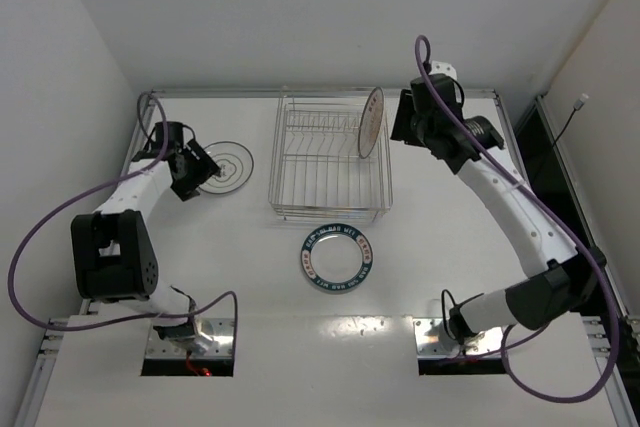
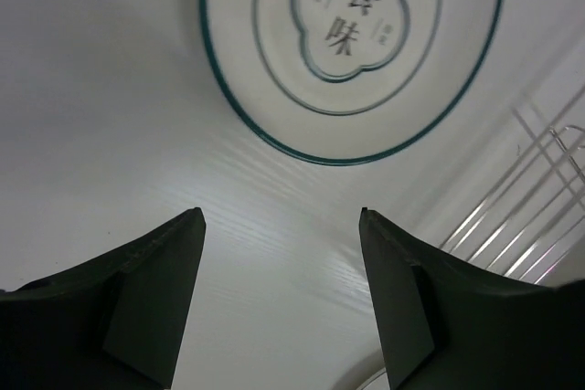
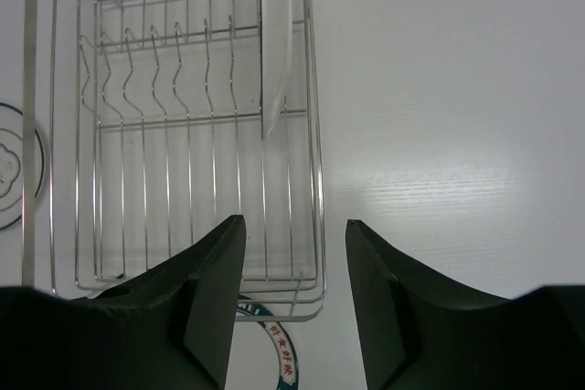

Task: Load the plates into the dish rack

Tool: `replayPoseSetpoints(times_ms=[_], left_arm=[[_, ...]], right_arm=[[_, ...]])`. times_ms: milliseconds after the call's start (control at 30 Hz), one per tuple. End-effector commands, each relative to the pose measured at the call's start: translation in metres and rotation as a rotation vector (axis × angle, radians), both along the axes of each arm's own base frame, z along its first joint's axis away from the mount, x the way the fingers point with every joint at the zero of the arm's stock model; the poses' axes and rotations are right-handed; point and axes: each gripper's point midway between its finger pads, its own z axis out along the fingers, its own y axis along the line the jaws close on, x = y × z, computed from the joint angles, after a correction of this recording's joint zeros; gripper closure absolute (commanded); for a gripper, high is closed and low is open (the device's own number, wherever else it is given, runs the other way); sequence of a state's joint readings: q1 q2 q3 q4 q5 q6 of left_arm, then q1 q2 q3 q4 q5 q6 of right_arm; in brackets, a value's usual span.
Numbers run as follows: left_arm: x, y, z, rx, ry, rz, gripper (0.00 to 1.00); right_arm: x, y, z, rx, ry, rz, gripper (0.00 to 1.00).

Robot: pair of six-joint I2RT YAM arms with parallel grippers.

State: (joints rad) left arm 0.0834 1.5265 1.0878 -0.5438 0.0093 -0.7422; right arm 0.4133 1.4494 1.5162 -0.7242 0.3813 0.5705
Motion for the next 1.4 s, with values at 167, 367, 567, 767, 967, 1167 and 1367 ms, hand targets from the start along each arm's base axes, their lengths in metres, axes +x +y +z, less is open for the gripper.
replayPoseSetpoints(times_ms=[167,367,567,767,967,1167,1367], left_arm=[[0.009,0.024,-0.037,-0.256,-0.106,0.170,0.35],[0.023,0.029,-0.070,-0.395,-0.139,0.271,0.35],[0.038,0.029,-0.094,-0.459,-0.125,0.325,0.41],[0.046,0.038,-0.101,-0.432,-0.111,0.315,0.68],[0.046,0.047,-0.100,-0.397,-0.114,0.289,0.93],[0.049,0.052,-0.077,-0.395,-0.171,0.261,1.00],[0.061,0.040,-0.005,-0.469,-0.356,0.198,1.00]], right_arm=[[-0.017,0.002,-0.020,-0.010,0.030,0.098,0.55],[-0.026,-0.005,-0.014,-0.016,0.023,0.107,0.55],[-0.032,-0.017,-0.005,-0.035,0.013,0.093,0.55],[-0.033,-0.030,-0.001,-0.040,0.013,0.056,0.55],[-0.032,-0.034,-0.001,-0.030,0.017,0.051,0.55],[-0.031,-0.035,0.005,-0.020,0.008,0.050,0.55],[-0.034,-0.030,0.008,0.001,0.005,0.076,0.55]])
